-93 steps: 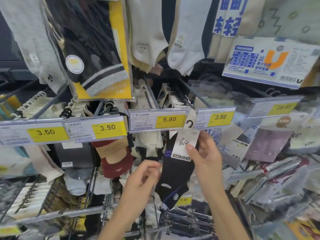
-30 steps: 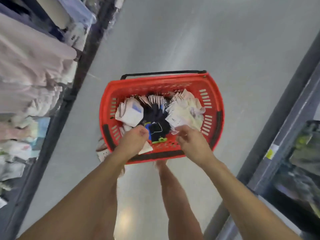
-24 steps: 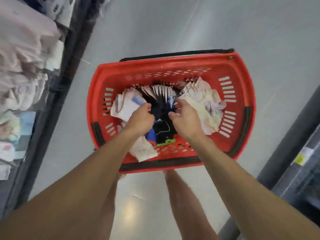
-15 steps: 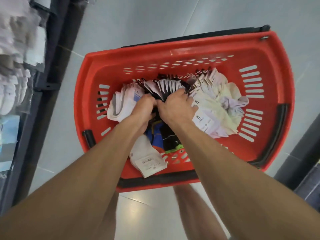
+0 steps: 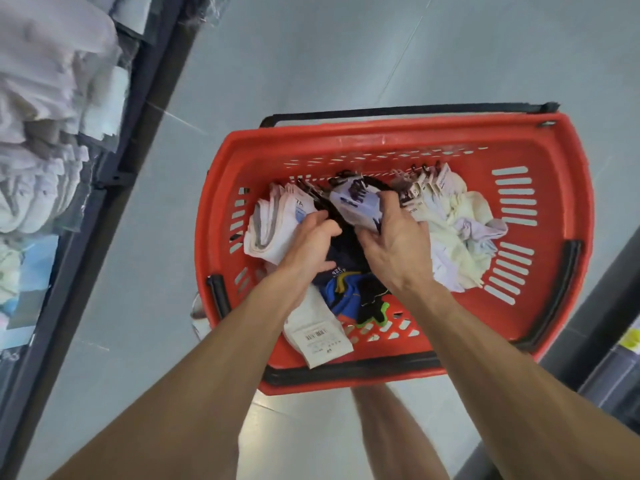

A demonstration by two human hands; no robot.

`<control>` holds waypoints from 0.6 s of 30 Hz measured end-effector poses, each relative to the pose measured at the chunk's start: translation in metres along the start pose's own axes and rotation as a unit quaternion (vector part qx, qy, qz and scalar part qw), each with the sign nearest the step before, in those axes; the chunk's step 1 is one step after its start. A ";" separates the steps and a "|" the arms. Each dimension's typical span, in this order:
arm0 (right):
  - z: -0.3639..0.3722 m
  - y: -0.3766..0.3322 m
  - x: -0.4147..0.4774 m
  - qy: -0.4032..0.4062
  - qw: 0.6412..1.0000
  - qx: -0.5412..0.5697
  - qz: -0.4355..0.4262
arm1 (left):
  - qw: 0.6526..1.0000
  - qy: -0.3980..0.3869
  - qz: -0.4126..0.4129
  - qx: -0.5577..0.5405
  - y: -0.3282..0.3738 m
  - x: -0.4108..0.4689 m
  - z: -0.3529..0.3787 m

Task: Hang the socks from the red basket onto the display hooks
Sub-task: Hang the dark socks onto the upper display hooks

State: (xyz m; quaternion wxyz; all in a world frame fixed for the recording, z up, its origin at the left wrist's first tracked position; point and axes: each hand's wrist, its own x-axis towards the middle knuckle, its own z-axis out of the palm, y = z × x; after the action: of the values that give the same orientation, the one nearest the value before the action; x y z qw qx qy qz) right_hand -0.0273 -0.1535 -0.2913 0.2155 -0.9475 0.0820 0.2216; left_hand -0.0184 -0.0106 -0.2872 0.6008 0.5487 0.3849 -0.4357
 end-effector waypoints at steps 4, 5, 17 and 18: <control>-0.042 -0.015 -0.034 0.017 0.976 0.206 0.069 | 0.999 -0.023 0.016 0.031 0.004 -0.035 -0.004; -0.054 -0.019 -0.043 0.024 0.966 0.244 0.082 | 0.998 -0.028 0.026 0.043 0.007 -0.045 -0.007; -0.243 -0.116 -0.102 0.061 0.855 0.513 0.038 | 0.969 -0.065 0.206 0.121 0.125 -0.238 -0.030; -0.260 -0.129 -0.108 0.068 0.859 0.506 0.027 | 0.963 -0.060 0.229 0.126 0.136 -0.259 -0.032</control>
State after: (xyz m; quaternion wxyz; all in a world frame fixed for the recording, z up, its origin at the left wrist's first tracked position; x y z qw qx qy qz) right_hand 0.0090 -0.1468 0.0162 0.6531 -0.7183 0.2224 0.0900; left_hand 0.0271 0.0497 -0.0026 0.6327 0.6664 0.1543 -0.3630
